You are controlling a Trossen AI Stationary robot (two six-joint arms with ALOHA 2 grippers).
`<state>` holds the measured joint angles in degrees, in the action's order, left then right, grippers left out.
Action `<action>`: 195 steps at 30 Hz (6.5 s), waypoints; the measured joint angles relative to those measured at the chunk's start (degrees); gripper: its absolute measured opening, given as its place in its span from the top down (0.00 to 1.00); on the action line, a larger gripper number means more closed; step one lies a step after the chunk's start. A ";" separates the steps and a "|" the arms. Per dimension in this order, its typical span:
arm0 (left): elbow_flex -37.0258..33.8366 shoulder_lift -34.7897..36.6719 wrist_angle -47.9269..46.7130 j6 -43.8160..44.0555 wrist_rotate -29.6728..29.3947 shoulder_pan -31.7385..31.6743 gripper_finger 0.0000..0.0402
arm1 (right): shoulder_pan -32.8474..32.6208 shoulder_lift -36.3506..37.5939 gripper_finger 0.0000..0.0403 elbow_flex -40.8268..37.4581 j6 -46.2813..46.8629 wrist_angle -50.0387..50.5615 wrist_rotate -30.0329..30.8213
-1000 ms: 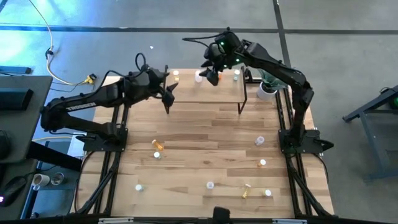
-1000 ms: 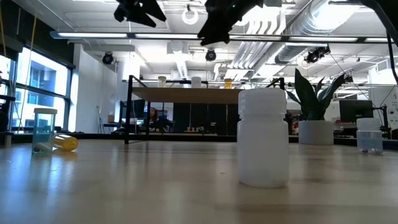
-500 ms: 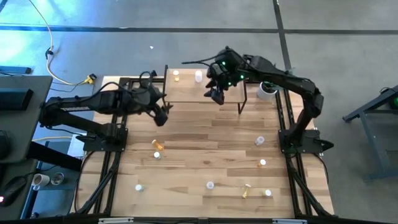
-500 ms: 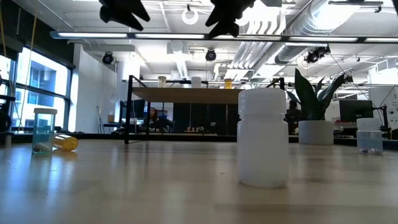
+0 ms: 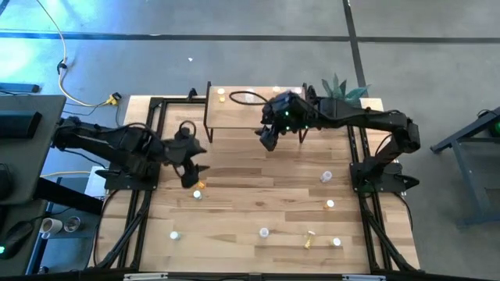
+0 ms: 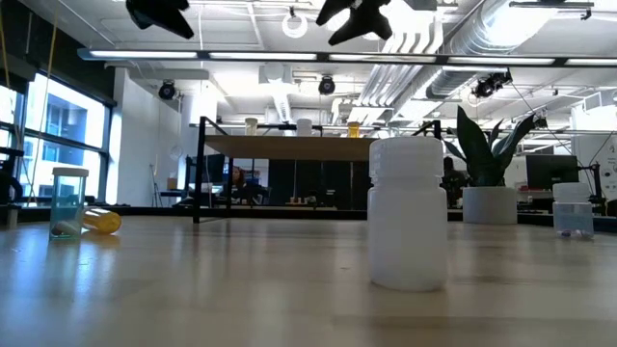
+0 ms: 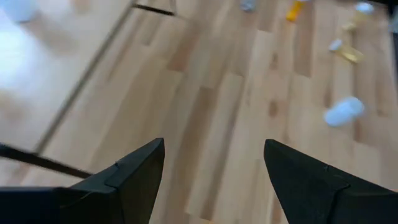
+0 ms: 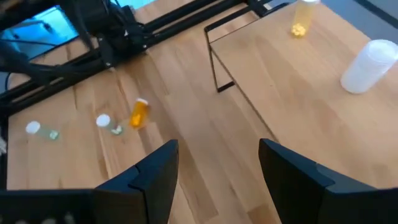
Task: Pick and place medicine bottles onto shelf by color
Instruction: Put the bottom white medicine bottle on the shelf aligned with the other white medicine bottle
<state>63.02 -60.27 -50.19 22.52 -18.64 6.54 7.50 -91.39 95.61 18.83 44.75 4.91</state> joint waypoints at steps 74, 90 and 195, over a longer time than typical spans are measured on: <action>-7.25 0.46 5.07 11.43 -7.40 19.48 0.34 | -37.41 -29.38 0.47 -0.02 4.66 -0.56 1.04; -7.25 0.46 5.05 11.83 -7.46 19.48 0.34 | -36.93 -30.42 0.71 0.00 6.19 -0.61 -1.49; -7.23 8.04 11.01 -4.12 -31.71 -18.16 0.34 | 17.87 -32.50 0.70 34.71 -35.84 20.89 -8.56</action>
<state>55.79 -52.23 -39.18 18.40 -50.35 -11.62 25.37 -123.90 130.32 -17.02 65.64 -3.65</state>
